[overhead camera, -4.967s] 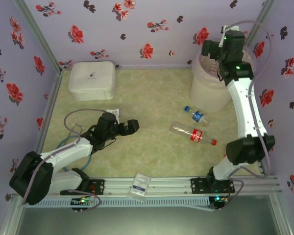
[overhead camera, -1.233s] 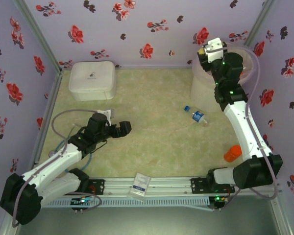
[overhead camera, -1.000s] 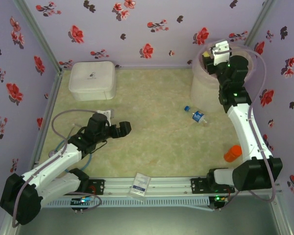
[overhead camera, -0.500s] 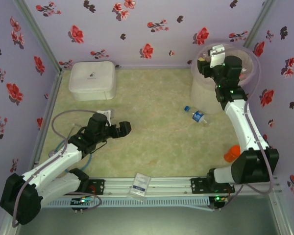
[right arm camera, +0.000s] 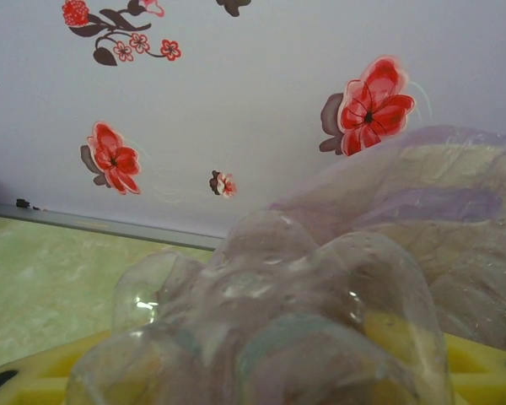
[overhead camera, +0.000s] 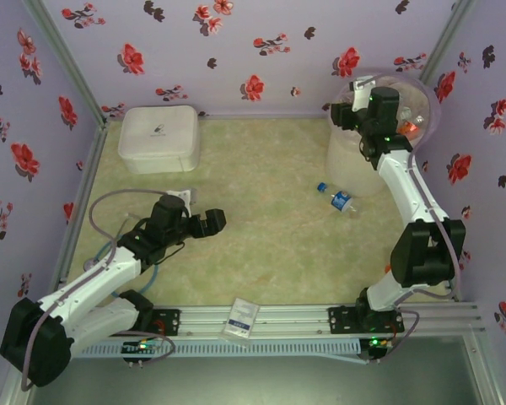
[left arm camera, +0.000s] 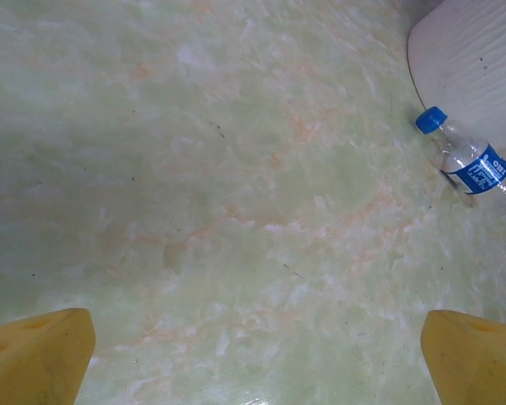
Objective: Put the plastic bottles in the bin
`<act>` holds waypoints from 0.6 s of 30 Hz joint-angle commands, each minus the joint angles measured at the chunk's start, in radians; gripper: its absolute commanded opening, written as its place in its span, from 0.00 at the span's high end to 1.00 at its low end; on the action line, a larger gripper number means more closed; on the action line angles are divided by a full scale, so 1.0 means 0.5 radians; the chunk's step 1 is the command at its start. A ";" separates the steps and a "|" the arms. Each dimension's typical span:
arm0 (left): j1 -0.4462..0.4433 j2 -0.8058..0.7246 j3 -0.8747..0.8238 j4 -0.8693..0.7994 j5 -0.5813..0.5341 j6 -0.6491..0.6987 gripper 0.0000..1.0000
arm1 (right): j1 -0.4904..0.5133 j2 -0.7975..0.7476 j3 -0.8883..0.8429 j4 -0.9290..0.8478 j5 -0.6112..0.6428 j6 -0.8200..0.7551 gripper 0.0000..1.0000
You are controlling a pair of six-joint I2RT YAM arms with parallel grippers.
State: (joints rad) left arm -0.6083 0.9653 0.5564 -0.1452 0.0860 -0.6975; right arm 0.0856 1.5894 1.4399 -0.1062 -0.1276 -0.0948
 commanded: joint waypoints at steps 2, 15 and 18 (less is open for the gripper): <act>0.017 0.035 0.072 -0.035 -0.038 0.006 0.00 | 0.002 0.091 0.035 -0.324 0.017 0.070 0.31; 0.015 0.094 0.090 0.011 -0.005 -0.016 0.00 | 0.007 -0.175 0.550 -0.599 0.167 0.021 0.01; 0.017 0.082 0.090 0.010 -0.006 -0.012 0.00 | 0.007 -0.144 0.575 -0.562 0.254 0.055 0.05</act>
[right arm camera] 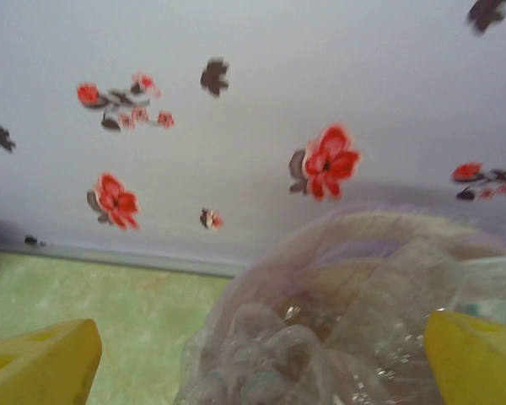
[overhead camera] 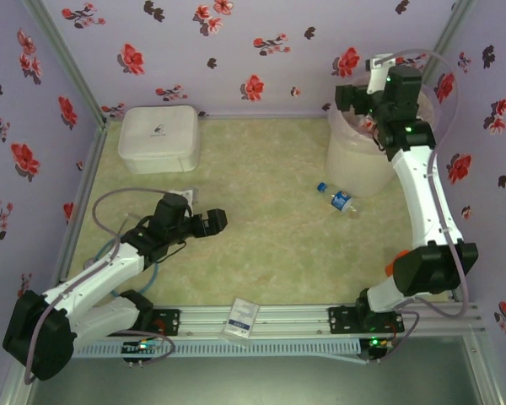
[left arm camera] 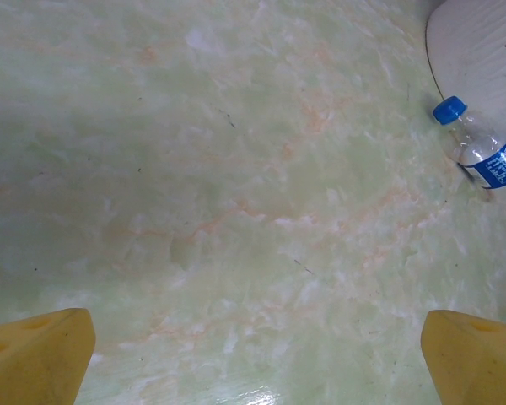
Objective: Put the plastic bottles in the bin
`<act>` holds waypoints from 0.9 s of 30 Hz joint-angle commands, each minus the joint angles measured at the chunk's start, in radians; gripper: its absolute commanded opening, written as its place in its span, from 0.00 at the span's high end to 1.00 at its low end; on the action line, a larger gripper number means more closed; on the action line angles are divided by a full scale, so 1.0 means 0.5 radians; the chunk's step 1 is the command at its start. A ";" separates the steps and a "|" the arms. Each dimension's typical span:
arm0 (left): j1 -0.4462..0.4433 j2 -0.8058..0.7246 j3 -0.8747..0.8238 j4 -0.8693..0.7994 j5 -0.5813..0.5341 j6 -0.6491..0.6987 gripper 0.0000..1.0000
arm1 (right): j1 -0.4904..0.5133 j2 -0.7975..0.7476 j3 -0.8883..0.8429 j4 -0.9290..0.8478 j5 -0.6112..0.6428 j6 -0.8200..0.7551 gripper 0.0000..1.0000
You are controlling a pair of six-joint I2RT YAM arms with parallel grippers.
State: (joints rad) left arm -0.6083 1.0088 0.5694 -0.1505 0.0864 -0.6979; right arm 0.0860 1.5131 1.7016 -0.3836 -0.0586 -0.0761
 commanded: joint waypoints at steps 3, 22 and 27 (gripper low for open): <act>0.015 -0.025 0.047 0.019 -0.007 -0.012 0.00 | 0.006 0.070 0.037 0.056 0.159 0.048 0.13; 0.017 -0.171 -0.078 0.021 -0.038 -0.061 0.00 | -0.001 0.015 -0.019 0.035 0.245 -0.033 0.14; 0.017 -0.126 -0.058 0.031 -0.038 -0.046 0.00 | 0.005 -0.310 -0.170 -0.058 0.103 -0.105 0.03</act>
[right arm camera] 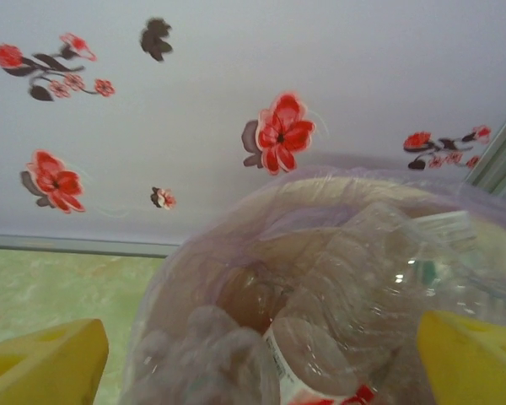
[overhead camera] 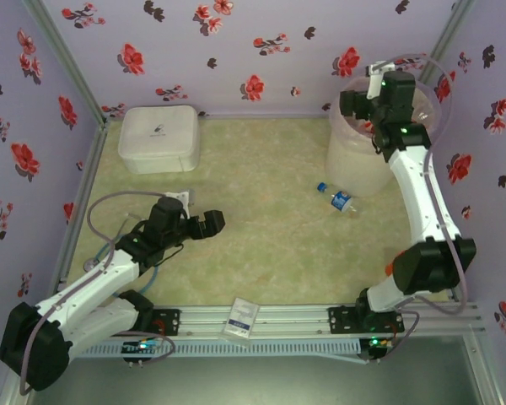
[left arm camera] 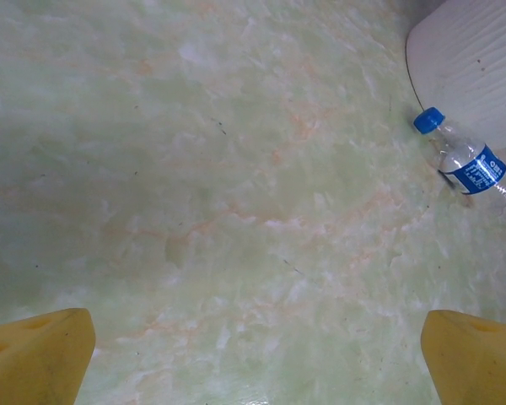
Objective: Put the plastic bottles in the bin
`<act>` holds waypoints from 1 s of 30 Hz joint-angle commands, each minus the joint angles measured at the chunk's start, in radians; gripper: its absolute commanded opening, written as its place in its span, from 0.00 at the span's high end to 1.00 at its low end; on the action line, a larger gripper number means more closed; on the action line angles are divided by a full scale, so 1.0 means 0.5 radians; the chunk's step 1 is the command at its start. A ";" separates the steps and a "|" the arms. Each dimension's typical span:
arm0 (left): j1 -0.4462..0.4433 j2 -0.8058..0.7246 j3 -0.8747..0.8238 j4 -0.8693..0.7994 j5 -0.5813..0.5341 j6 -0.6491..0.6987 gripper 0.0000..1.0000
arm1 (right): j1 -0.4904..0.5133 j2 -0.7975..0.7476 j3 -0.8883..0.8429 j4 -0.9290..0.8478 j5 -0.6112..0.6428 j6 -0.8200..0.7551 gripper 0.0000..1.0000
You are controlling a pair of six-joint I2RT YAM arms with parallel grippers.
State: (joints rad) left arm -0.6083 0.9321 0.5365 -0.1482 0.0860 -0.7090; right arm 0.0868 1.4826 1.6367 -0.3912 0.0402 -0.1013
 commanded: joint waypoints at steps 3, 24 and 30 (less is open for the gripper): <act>0.017 0.084 0.034 0.029 -0.026 -0.006 0.00 | 0.050 -0.461 -0.195 -0.120 -0.158 -0.074 0.03; 0.038 0.093 0.114 -0.047 -0.039 0.041 0.00 | 1.053 -0.190 -0.938 -0.829 1.270 -0.738 0.01; 0.050 -0.016 0.075 -0.092 -0.049 0.058 0.00 | 0.859 0.077 -1.161 -0.302 1.394 -0.851 0.01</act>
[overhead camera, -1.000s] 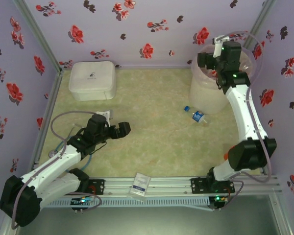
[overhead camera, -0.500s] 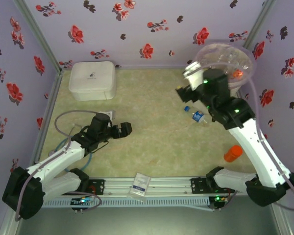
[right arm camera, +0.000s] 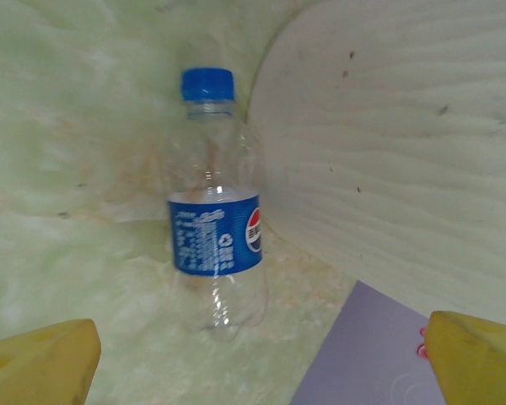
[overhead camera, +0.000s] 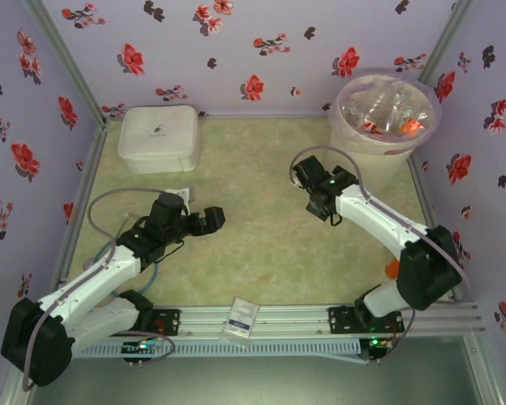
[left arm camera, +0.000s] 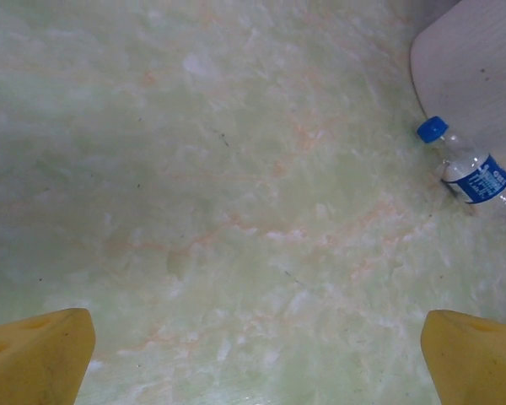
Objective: Put the plastic bottles in the bin
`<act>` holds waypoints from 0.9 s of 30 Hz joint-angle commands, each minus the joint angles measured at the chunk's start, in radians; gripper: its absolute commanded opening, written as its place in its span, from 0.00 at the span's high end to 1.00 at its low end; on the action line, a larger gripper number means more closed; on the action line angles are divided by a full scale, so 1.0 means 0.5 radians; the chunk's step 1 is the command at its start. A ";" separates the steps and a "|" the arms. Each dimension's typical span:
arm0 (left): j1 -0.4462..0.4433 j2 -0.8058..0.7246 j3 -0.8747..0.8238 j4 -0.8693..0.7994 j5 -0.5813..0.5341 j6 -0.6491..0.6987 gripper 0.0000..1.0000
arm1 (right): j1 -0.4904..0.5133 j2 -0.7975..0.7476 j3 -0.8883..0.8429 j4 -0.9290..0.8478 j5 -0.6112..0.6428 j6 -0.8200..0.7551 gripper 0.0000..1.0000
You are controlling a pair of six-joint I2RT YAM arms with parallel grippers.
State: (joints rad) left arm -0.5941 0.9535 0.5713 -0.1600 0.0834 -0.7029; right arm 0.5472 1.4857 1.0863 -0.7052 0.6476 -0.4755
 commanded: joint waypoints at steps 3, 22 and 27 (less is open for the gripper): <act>0.038 -0.078 0.001 -0.093 -0.050 0.066 0.00 | -0.117 0.170 -0.073 0.445 0.184 -0.123 0.01; 0.120 -0.073 -0.119 -0.006 -0.027 0.082 0.00 | -0.197 0.628 -0.067 0.455 0.043 0.051 0.05; 0.144 -0.020 -0.102 0.021 0.007 0.094 0.00 | -0.241 0.669 -0.120 0.461 -0.013 0.119 0.09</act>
State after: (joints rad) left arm -0.5362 0.9306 0.5205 -0.1680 0.0795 -0.6765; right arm 0.4416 1.7924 1.0458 -0.4778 0.6617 -0.4625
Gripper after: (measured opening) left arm 0.997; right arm 0.917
